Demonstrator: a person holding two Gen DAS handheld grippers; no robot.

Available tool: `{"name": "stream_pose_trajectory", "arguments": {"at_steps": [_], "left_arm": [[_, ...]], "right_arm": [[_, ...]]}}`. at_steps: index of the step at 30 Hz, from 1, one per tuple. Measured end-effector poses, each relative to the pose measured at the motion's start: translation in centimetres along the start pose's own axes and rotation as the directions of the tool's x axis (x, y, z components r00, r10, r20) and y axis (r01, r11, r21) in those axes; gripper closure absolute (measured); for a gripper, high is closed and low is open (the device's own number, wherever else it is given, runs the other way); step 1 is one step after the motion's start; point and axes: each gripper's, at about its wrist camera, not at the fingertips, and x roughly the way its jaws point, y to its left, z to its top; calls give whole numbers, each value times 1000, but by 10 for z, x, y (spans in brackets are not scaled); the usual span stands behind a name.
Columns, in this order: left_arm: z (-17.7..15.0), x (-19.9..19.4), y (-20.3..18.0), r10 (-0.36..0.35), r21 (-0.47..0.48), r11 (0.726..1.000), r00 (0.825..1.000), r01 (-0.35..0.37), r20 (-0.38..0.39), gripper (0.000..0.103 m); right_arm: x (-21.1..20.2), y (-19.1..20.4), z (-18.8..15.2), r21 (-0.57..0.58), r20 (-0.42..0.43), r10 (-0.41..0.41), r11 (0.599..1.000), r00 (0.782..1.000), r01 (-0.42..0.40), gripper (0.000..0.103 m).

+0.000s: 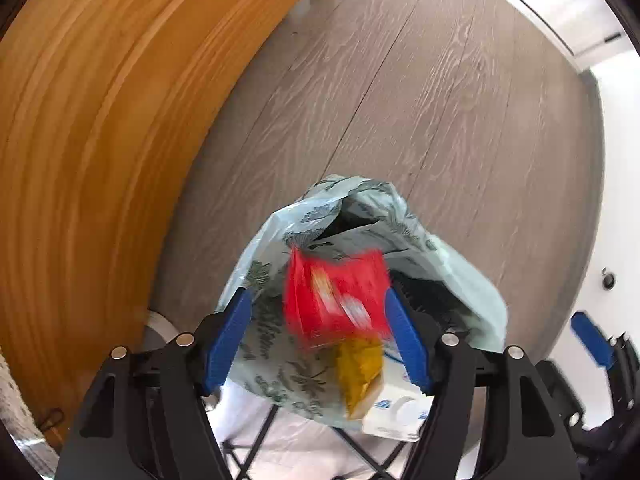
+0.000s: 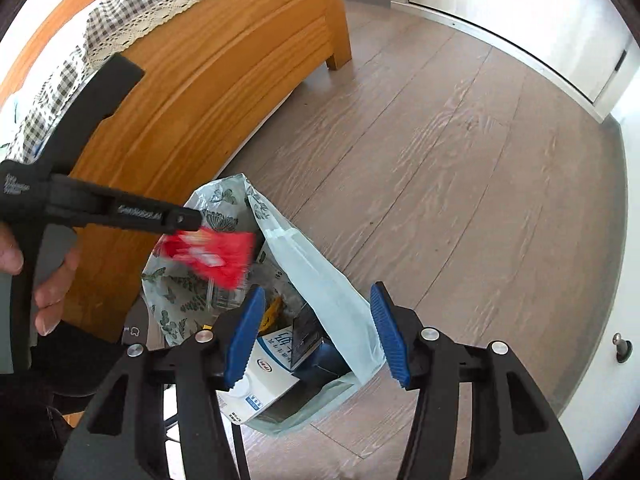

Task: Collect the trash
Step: 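Carry both items to the green trash bag and open both tools to drop them, then move both tools back over the bed toward the remaining trash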

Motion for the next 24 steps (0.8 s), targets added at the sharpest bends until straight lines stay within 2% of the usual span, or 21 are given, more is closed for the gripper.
{"name": "stream_pose_trajectory", "arguments": {"at_steps": [3, 8, 12, 15, 18, 24], "left_arm": [[-8, -10, 3, -22, 12, 1000, 999, 22, 38, 37], [-18, -33, 14, -1, 27, 1000, 998, 0, 63, 37], [-26, -51, 24, -36, 8, 999, 996, 36, 87, 37], [-34, -63, 31, -66, 3, 998, 992, 66, 104, 37], [-41, -79, 42, -65, -26, 997, 990, 68, 122, 37], [-59, -115, 66, -111, -31, 992, 975, 119, 195, 37]], "right_arm": [[2, 5, -2, -11, -11, 13, 1000, 1000, -14, 50], [7, 18, -3, -50, -44, 29, 998, 999, -31, 50], [10, 29, -6, -77, -61, 35, 996, 998, -39, 50], [9, 37, -6, -99, -72, 16, 995, 997, -23, 50], [4, 43, 0, -129, -73, -11, 992, 997, 2, 50], [-16, 67, 19, -205, -31, -77, 976, 997, 69, 50]]}}
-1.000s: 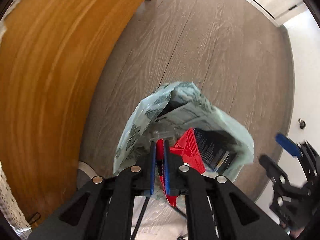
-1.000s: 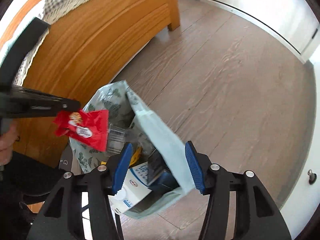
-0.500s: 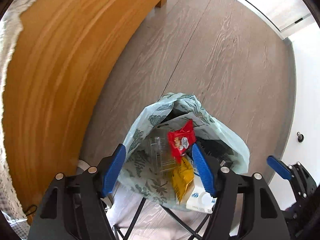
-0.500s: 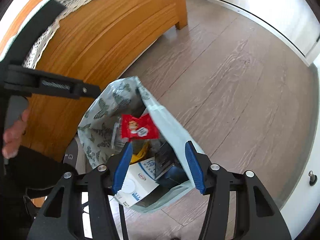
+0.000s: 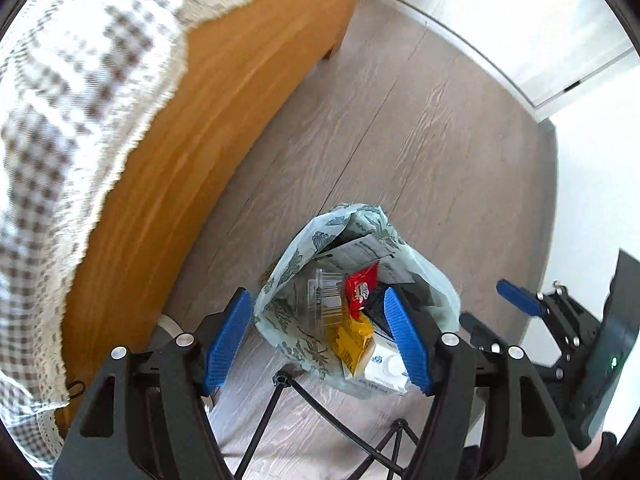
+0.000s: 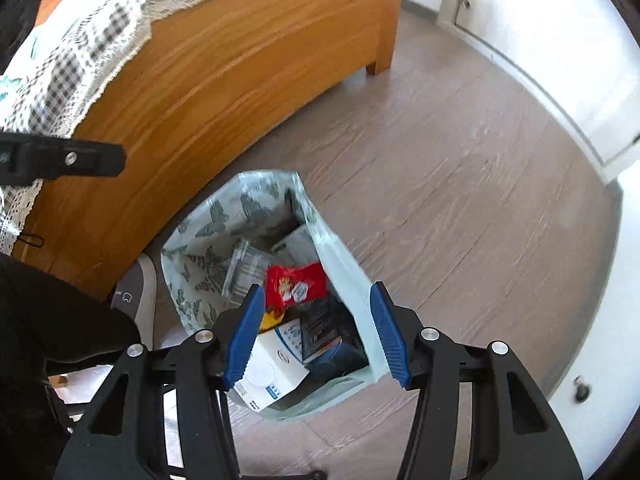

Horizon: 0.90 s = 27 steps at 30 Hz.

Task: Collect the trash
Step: 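Move both tools back over the bed toward the remaining trash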

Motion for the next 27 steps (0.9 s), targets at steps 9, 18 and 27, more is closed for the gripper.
{"name": "stream_pose_trajectory", "arguments": {"at_steps": [9, 18, 27], "left_arm": [[-35, -110, 59, -30, -24, 999, 969, 37, 245, 29], [-92, -212, 217, 100, -308, 950, 870, 61, 483, 24], [-160, -245, 429, 300, -665, 722, 780, 191, 550, 34]], "right_arm": [[-56, 70, 56, -136, 125, -53, 988, 991, 70, 50], [-106, 193, 105, -303, 274, 30, 951, 961, 56, 45], [-124, 317, 160, -480, 277, 189, 876, 942, -34, 44]]}}
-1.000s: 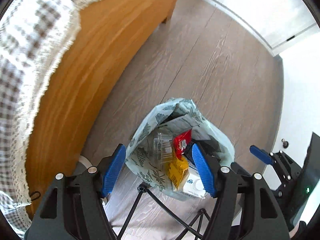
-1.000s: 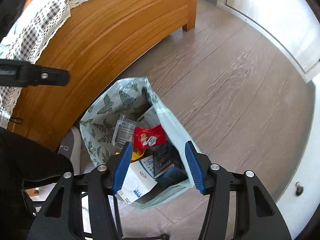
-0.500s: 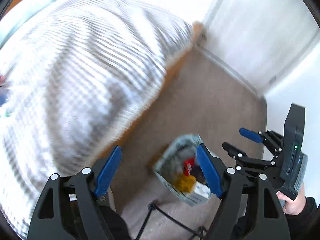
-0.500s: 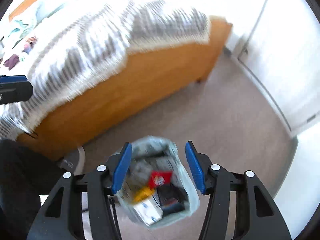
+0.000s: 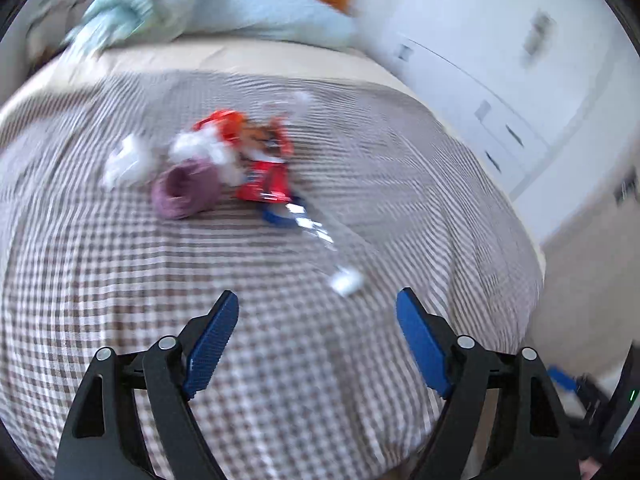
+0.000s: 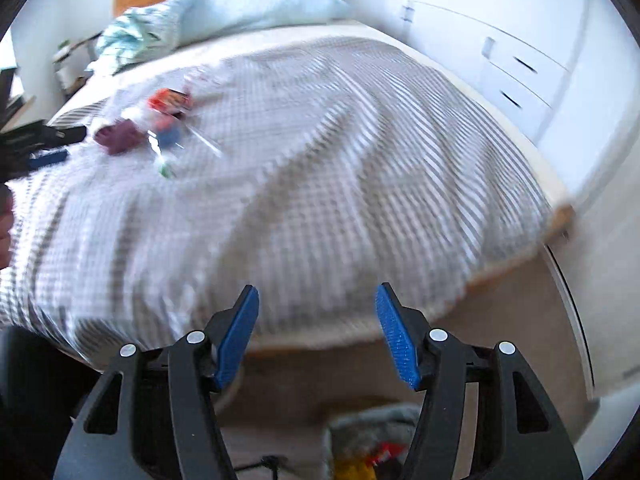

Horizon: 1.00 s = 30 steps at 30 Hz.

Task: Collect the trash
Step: 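Move both tools back over the bed toward the remaining trash, then grasp the pink cloth with the left tool while the right tool grasps the clear plastic bottle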

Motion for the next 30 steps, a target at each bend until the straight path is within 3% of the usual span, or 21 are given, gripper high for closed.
{"name": "stream_pose_trajectory", "arguments": {"at_steps": [3, 5, 7, 10, 12, 13, 14, 15, 19, 24, 27, 28, 30], "left_arm": [[32, 11, 53, 52, -114, 992, 998, -47, 43, 48], [47, 22, 76, 94, -142, 987, 992, -81, 85, 48], [56, 41, 97, 149, -192, 972, 986, -132, 79, 47], [65, 63, 126, 62, -266, 963, 998, -51, 32, 47], [66, 69, 130, 43, -255, 966, 998, -32, 37, 49], [66, 68, 128, 67, -227, 973, 996, -53, 53, 56], [67, 68, 124, 80, -178, 982, 995, -68, 62, 84], [69, 68, 122, 57, -141, 989, 996, -48, 65, 103], [74, 52, 130, 21, -161, 987, 994, -3, 105, 103], [80, 44, 139, 37, -194, 981, 992, -13, 119, 103], [80, 42, 139, 58, -190, 981, 992, -36, 111, 103], [80, 43, 137, 75, -182, 982, 992, -55, 104, 103], [78, 43, 137, 60, -188, 981, 993, -41, 98, 103]], "right_arm": [[9, 31, 37, -61, 15, 61, 996, 998, -60, 44], [18, 53, 58, -110, 14, 98, 989, 995, -96, 44], [29, 76, 81, -163, 20, 132, 978, 991, -127, 44], [45, 105, 104, -230, 12, 167, 960, 986, -160, 40], [62, 124, 120, -261, -3, 181, 949, 983, -175, 39], [69, 133, 126, -273, -19, 193, 943, 981, -190, 39], [79, 143, 133, -288, -36, 204, 935, 978, -205, 39], [89, 152, 141, -308, -55, 214, 925, 975, -221, 39], [137, 184, 171, -380, -161, 203, 891, 966, -250, 39], [178, 212, 194, -436, -329, 178, 843, 927, -316, 39], [194, 229, 208, -494, -365, 110, 819, 925, -292, 34], [201, 234, 212, -502, -390, 91, 813, 917, -294, 31], [225, 245, 220, -500, -474, 44, 809, 880, -309, 31]]}}
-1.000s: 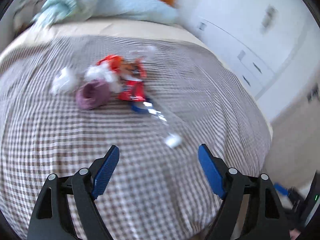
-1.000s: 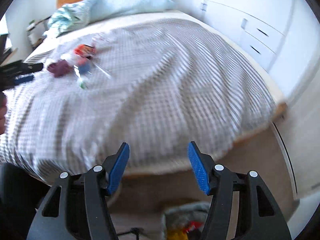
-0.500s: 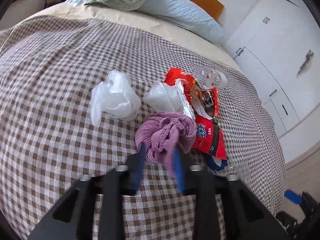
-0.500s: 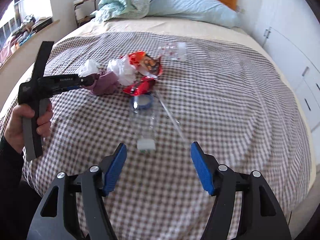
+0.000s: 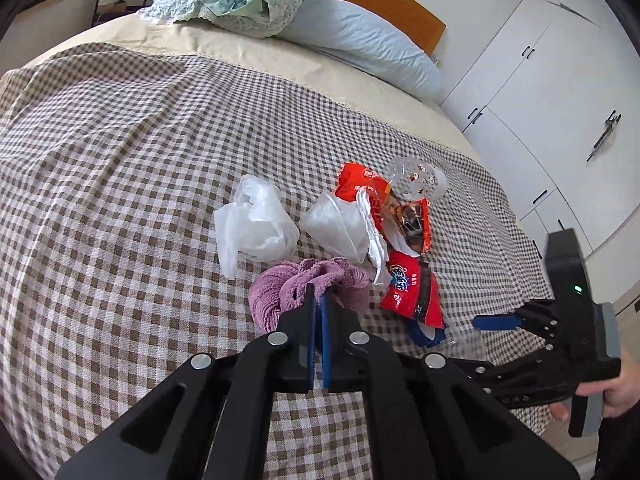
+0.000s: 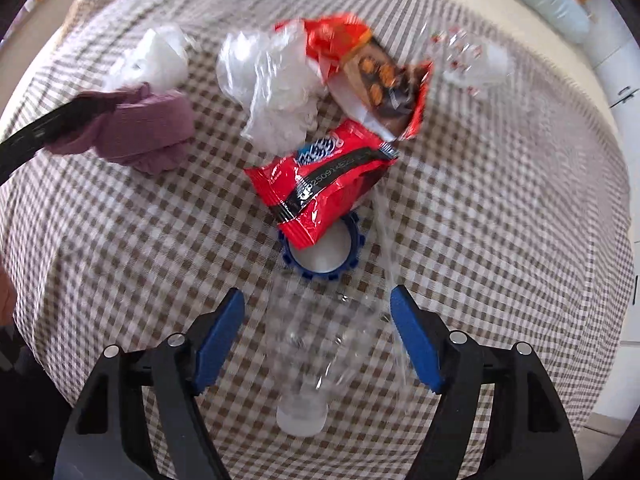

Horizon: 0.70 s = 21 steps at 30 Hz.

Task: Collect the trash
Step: 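Grasp the pink cloth with the left tool while the right tool grasps the clear plastic bottle, then carry the cloth and bottle to the green trash bag and open both tools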

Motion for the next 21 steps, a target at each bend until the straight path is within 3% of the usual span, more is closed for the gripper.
{"name": "stream_pose_trajectory", "arguments": {"at_steps": [3, 5, 6, 8, 11, 12, 13, 15, 16, 18, 20, 21], "left_arm": [[-1, -2, -1, -8, 14, 1000, 1000, 8, -7, 103], [0, -4, 0, -18, 12, 1000, 1000, 18, -9, 103], [0, -4, 0, -20, 10, 1000, 1000, 20, -10, 103], [-1, -4, 1, -11, 10, 1000, 1000, 11, -12, 103], [-1, -4, 1, -2, 4, 1000, 1000, 3, -20, 103], [-1, -4, 1, -7, 1, 1000, 1000, 7, -21, 103], [-1, -4, -1, -8, 0, 1000, 1000, 8, -21, 103], [-3, -3, -4, -7, 1, 1000, 1000, 7, -25, 103], [-4, -2, -6, -5, 4, 1000, 1000, 5, -29, 103], [-8, -1, -11, 1, 20, 1000, 999, 0, -32, 103], [-11, -1, -15, 1, 37, 999, 999, 0, -35, 103], [-12, -1, -17, 1, 45, 999, 999, 1, -35, 103]], "right_arm": [[24, -6, 17, 22, -149, 57, 998, 987, -54, 31], [28, -9, 22, 32, -188, 52, 998, 981, -46, 40], [24, -10, 22, 35, -184, 37, 999, 982, -31, 45], [3, -9, 20, 26, -130, 33, 999, 991, -30, 45], [-45, -8, 6, 28, 35, 2, 1000, 999, -3, 45], [-65, -6, -4, 28, 153, -26, 999, 988, 22, 45], [-81, -5, -16, 50, 278, -39, 998, 960, 26, 45], [-91, -4, -52, 139, 464, -75, 990, 883, 11, 44], [-84, -2, -68, 181, 497, -103, 983, 862, 14, 44], [-55, 2, -97, 237, 486, -124, 971, 865, 5, 44], [-46, 4, -127, 287, 539, -148, 958, 829, -16, 44], [-44, 3, -139, 305, 538, -141, 951, 831, -36, 45]]}}
